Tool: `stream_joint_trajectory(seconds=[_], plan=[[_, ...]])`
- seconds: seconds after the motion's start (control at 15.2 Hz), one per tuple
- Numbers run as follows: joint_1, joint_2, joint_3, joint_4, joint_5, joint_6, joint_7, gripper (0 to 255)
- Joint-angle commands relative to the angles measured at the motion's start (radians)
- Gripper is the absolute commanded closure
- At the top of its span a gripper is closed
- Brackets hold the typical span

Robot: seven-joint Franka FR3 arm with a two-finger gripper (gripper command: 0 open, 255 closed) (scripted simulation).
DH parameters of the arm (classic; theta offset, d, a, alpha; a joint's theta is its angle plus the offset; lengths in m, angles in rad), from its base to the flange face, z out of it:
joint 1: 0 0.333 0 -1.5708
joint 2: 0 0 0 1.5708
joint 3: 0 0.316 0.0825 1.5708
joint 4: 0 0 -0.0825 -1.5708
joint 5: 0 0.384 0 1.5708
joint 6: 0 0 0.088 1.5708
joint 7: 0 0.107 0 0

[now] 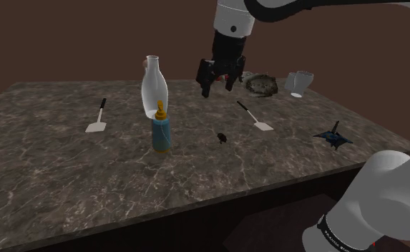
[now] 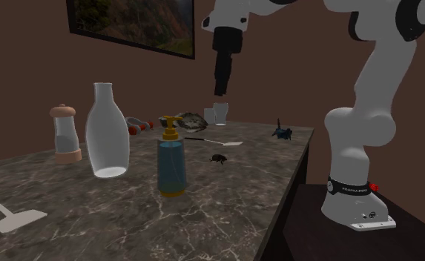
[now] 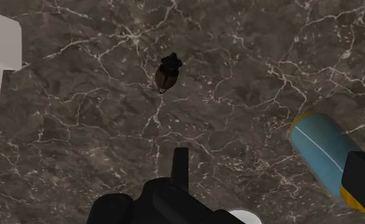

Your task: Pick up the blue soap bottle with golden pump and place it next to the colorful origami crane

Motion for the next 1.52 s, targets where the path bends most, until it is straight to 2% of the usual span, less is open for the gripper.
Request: stream_joint_trajectory(seconds=[0.0,0.4,0.73,1.19,1.45], plan=[[0.003,0.076,0.032,0.063,-0.009,0.012,0.047,0],[0.023,0.294,0.110,0.255,-0.067,0.027,0.180,0],[0.059,0.471,0.149,0.432,-0.136,0.009,0.276,0],[0.057,0.483,0.144,0.346,-0.143,0.107,0.281,0],[0.057,0.483,0.144,0.346,-0.143,0.107,0.281,0]])
